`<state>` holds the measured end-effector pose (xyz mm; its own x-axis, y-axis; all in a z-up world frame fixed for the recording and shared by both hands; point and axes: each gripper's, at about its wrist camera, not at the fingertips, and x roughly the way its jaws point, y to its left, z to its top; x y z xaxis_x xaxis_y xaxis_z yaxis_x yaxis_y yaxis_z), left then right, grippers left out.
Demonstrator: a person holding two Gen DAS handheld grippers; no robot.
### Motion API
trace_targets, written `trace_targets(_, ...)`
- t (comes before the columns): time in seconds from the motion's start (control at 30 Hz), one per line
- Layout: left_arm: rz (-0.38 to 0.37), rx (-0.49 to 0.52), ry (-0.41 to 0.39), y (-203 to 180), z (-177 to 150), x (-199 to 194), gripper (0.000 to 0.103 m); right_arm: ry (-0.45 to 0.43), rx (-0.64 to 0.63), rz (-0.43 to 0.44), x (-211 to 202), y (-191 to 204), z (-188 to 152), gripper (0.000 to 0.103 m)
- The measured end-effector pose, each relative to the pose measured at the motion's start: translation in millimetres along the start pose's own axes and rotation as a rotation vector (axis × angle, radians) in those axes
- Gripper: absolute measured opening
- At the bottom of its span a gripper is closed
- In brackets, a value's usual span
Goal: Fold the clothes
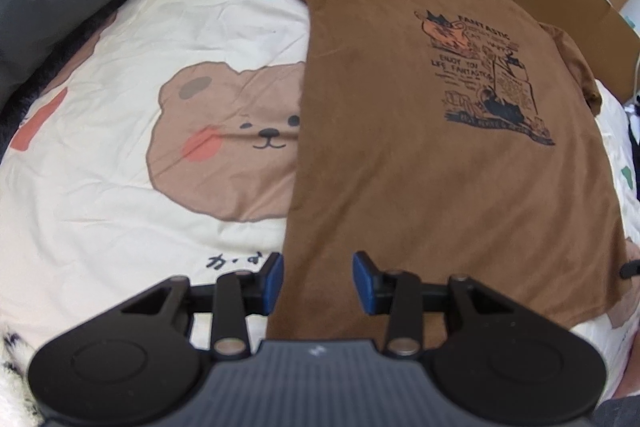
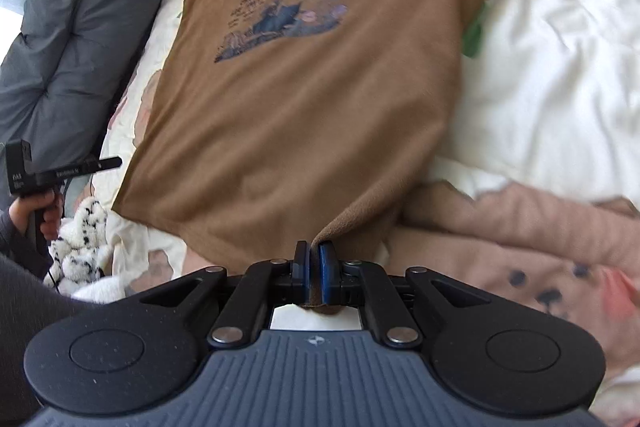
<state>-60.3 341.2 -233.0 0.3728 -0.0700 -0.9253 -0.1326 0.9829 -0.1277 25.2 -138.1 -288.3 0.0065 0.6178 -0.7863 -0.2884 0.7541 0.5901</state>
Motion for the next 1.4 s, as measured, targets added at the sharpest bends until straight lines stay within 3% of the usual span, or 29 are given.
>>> trace_targets(0.27, -0.016, 0.008, 0.026, 5.1, -5.5, 4.0, 0.044, 0.02, -0.031, -0.008, 32.6, 21.5, 22.3, 0.006)
trace_targets(0.47, -0.017, 0.021, 0.047, 5.6, -5.3, 11.3, 0.044, 0.028, 0.0, -0.062, 52.8, 24.6, 31.0, 0.009)
trace_targets(0.63, -0.021, 0.03, 0.049, 2.4, -2.5, 16.1, 0.045, -0.019, 0.029, -0.011, 44.9, 23.9, 32.9, 0.037)
trace_targets(0.73, -0.02, 0.034, 0.044, 1.3, -1.3, 16.9, 0.045, -0.057, 0.057, -0.009, 32.3, 20.1, 32.7, 0.039)
trace_targets(1.07, -0.017, 0.022, 0.035, 2.2, -4.1, 14.3, 0.045, -0.094, 0.172, -0.049, -17.7, -12.4, 8.0, 0.041)
trace_targets(1.4, 0.007, 0.035, 0.036, 5.2, -7.3, 7.6, 0.045, -0.036, 0.288, 0.001, -1.4, -35.2, -28.6, 0.041)
